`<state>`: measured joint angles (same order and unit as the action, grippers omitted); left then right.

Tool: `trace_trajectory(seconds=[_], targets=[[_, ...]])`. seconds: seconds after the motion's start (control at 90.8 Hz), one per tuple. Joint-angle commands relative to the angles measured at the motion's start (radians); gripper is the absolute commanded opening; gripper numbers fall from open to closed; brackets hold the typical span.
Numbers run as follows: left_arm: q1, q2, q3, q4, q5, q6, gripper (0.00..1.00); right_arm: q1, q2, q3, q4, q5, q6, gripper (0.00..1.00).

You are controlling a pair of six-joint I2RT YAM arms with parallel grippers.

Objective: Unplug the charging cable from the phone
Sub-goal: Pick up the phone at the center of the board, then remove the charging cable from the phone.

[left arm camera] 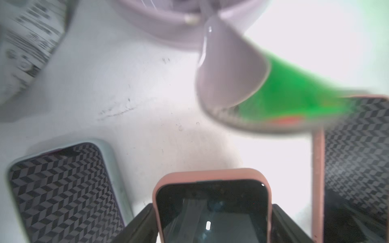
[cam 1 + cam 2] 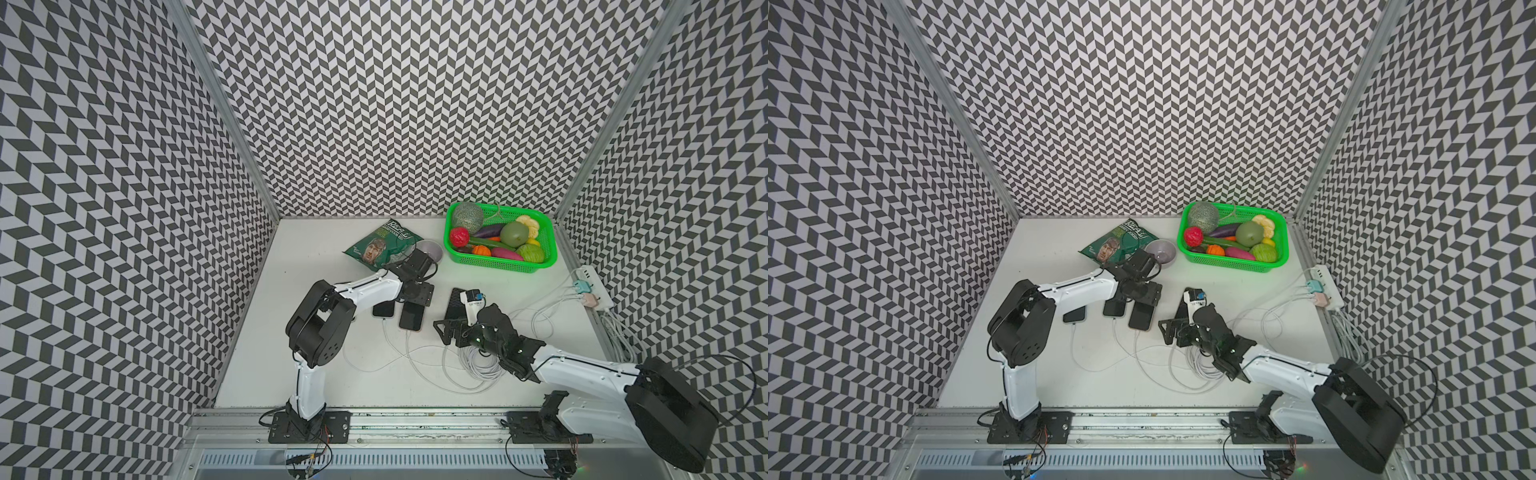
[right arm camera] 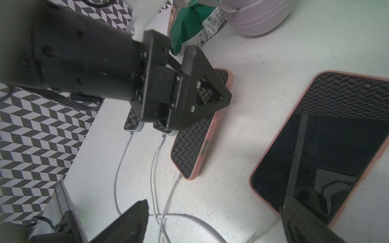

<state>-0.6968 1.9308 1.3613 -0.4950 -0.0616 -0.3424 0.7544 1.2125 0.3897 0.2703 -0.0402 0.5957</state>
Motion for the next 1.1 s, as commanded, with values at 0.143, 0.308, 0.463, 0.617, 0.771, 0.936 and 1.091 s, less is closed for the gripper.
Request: trace_trajectory(seconds=[0.143,0.308,0.463,0.617,0.771,0.936,1.091], targets=[[0.043,-0.127,-0.05,0.144,0.129,-0.033,0.0,0.021,0.045,0.01,0.112,-0.15,0.08,0.98],[0.064,-0.143,-0.063,0.171,0.201,-0.04,0.0,0.054,0.098,0.022,0.143,-0.16,0.082,0.94],[0.074,-0.153,-0.066,0.183,0.248,-0.043,0.0,0.088,0.16,0.044,0.165,-0.166,0.081,0.91],[0.081,-0.163,-0.066,0.182,0.274,-0.043,0.0,0.102,0.214,0.063,0.185,-0.164,0.081,0.89],[0.084,-0.175,-0.065,0.18,0.295,-0.037,0.0,0.108,0.252,0.086,0.191,-0.163,0.077,0.88],[0.092,-0.185,-0.059,0.168,0.312,-0.031,0.0,0.111,0.283,0.11,0.189,-0.159,0.07,0.85],[0.099,-0.194,-0.057,0.166,0.322,-0.029,0.0,0.114,0.315,0.125,0.2,-0.163,0.07,0.8]])
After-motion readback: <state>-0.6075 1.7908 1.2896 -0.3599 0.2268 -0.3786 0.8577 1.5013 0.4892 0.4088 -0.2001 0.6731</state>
